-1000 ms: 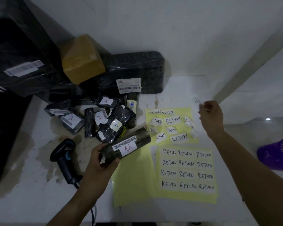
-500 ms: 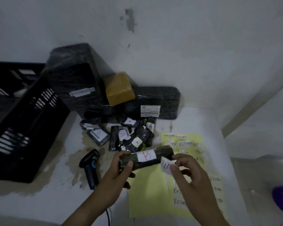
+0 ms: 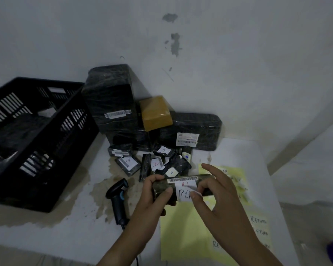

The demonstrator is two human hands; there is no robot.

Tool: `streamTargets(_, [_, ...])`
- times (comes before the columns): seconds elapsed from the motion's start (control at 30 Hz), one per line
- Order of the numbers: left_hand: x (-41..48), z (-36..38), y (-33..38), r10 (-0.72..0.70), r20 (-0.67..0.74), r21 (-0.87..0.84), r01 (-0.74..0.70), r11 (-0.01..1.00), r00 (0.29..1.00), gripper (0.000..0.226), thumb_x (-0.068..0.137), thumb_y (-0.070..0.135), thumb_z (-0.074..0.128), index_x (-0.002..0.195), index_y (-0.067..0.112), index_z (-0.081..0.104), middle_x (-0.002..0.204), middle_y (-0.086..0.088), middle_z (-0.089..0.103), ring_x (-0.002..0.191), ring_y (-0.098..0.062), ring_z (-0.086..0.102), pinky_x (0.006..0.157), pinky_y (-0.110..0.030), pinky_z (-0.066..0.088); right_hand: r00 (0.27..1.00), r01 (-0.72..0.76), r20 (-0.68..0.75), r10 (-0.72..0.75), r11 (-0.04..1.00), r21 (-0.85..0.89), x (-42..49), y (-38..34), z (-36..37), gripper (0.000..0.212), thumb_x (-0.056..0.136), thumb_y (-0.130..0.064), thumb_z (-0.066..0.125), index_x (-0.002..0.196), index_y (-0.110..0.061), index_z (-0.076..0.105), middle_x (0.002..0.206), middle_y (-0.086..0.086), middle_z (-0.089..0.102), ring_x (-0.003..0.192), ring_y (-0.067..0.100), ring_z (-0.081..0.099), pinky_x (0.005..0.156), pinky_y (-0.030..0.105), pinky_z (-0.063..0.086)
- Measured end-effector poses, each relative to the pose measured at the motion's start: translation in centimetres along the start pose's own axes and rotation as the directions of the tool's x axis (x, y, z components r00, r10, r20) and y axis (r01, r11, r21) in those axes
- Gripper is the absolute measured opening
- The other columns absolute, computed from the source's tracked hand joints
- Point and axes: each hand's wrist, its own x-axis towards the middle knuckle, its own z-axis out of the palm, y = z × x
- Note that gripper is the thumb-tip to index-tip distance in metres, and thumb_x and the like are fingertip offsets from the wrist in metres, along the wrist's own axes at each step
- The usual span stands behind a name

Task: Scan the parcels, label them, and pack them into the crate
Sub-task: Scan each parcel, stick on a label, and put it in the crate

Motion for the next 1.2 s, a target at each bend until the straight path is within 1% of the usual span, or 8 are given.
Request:
streamTargets(0.27, [-0.9, -0.6, 0.8, 0.078, -0.026, -0.024, -0.079, 0.997, 0.997, 0.052, 0.073, 0.052, 0.065, 0.118, 0.033, 0.05, 0.094, -0.005, 0.066, 0.066, -0.001, 0.062, 0.065, -0.015, 0.049, 0.999, 0.052, 0.012, -0.051, 0.996, -0.074, 0.0, -0.8, 0.9, 0.013, 0.09, -0.034, 0.061, 0.082, -0.033, 0.051, 0.141, -0.022, 0.04, 0.137, 0.0, 0.031, 0.097, 0.037, 0.045])
streamTargets(0.47, [-0.6, -0.4, 0.3, 0.105, -0.082, -0.023, -0.107, 0.994, 0.991, 0.054, 0.064, 0.057, 0.076, 0.11, 0.043, 0.052, 0.091, 0.019, 0.065, 0.083, -0.003, 0.067, 0.072, -0.015, 0.053, 0.996, 0.085, -0.007, -0.088, 0.978, -0.193, 0.3, -0.8, 1.1, 0.015, 0.091, -0.043, 0.054, 0.081, -0.035, 0.048, 0.142, -0.019, 0.042, 0.135, 0.005, 0.034, 0.099, 0.037, 0.038])
streamTargets(0.7, [-0.5, 0.4, 0.0, 0.095, -0.168, -0.01, -0.098, 0.995, 0.981, 0.064, 0.06, 0.062, 0.088, 0.108, 0.036, 0.054, 0.096, 0.004, 0.063, 0.081, -0.009, 0.065, 0.072, -0.023, 0.056, 0.997, 0.058, -0.043, -0.068, 0.977, -0.204, 0.0, -0.4, 1.6, 0.015, 0.089, -0.048, 0.048, 0.081, -0.036, 0.046, 0.139, -0.02, 0.045, 0.127, 0.009, 0.043, 0.095, 0.038, 0.039])
streamTargets(0.8, [-0.3, 0.6, 0.1, 0.068, -0.197, 0.009, -0.067, 0.998, 0.978, 0.052, 0.071, 0.048, 0.08, 0.112, 0.03, 0.055, 0.09, 0.019, 0.064, 0.081, -0.007, 0.067, 0.076, -0.031, 0.06, 0.997, 0.009, -0.073, -0.015, 0.997, -0.079, 0.1, -0.3, 1.8, 0.013, 0.087, -0.047, 0.056, 0.082, -0.036, 0.052, 0.138, -0.023, 0.044, 0.125, 0.01, 0.045, 0.093, 0.042, 0.046])
streamTargets(0.87, [-0.3, 0.6, 0.1, 0.076, -0.184, 0.014, -0.075, 0.997, 0.98, 0.038, 0.084, 0.033, 0.078, 0.114, 0.027, 0.054, 0.088, 0.024, 0.066, 0.078, -0.006, 0.068, 0.07, -0.024, 0.058, 0.993, -0.064, -0.091, 0.069, 0.996, 0.056, -0.1, -0.2, 1.8, 0.015, 0.084, -0.042, 0.068, 0.093, -0.037, 0.057, 0.137, -0.026, 0.044, 0.122, 0.012, 0.049, 0.092, 0.041, 0.049])
streamTargets(1.0, [-0.6, 0.3, 0.3, 0.057, -0.143, -0.046, -0.064, 0.997, 0.988, 0.033, 0.089, 0.026, 0.073, 0.115, 0.028, 0.054, 0.083, 0.009, 0.072, 0.067, -0.006, 0.067, 0.061, -0.017, 0.05, 0.948, -0.257, -0.113, 0.297, 0.927, 0.274, -0.1, -0.5, 1.1, 0.068, 0.07, -0.043, 0.08, 0.127, -0.043, 0.043, 0.13, -0.025, 0.048, 0.119, -0.002, 0.05, 0.096, 0.028, 0.044])
streamTargets(1.1, [-1.1, 0.6, 0.7, 0.038, -0.174, -0.11, -0.058, 0.992, 0.984, 0.029, 0.09, 0.023, 0.073, 0.112, 0.028, 0.056, 0.081, 0.005, 0.073, 0.065, -0.006, 0.066, 0.059, -0.016, 0.05, 0.923, -0.34, -0.011, 0.385, 0.828, 0.445, -0.1, -0.8, 1.0, 0.068, 0.067, -0.049, 0.075, 0.126, -0.047, 0.042, 0.121, -0.025, 0.054, 0.098, -0.011, 0.06, 0.083, 0.023, 0.055])
streamTargets(1.2, [-1.4, 1.3, 1.3, 0.091, -0.263, -0.1, -0.121, 0.988, 0.961, 0.04, 0.076, 0.034, 0.08, 0.108, 0.024, 0.058, 0.083, 0.013, 0.072, 0.067, -0.002, 0.067, 0.059, -0.013, 0.05, 0.916, -0.366, 0.04, 0.398, 0.794, 0.484, -0.4, -1.0, 1.7, 0.055, 0.066, -0.054, 0.074, 0.116, -0.048, 0.052, 0.103, -0.019, 0.065, 0.089, 0.003, 0.067, 0.078, 0.036, 0.059])
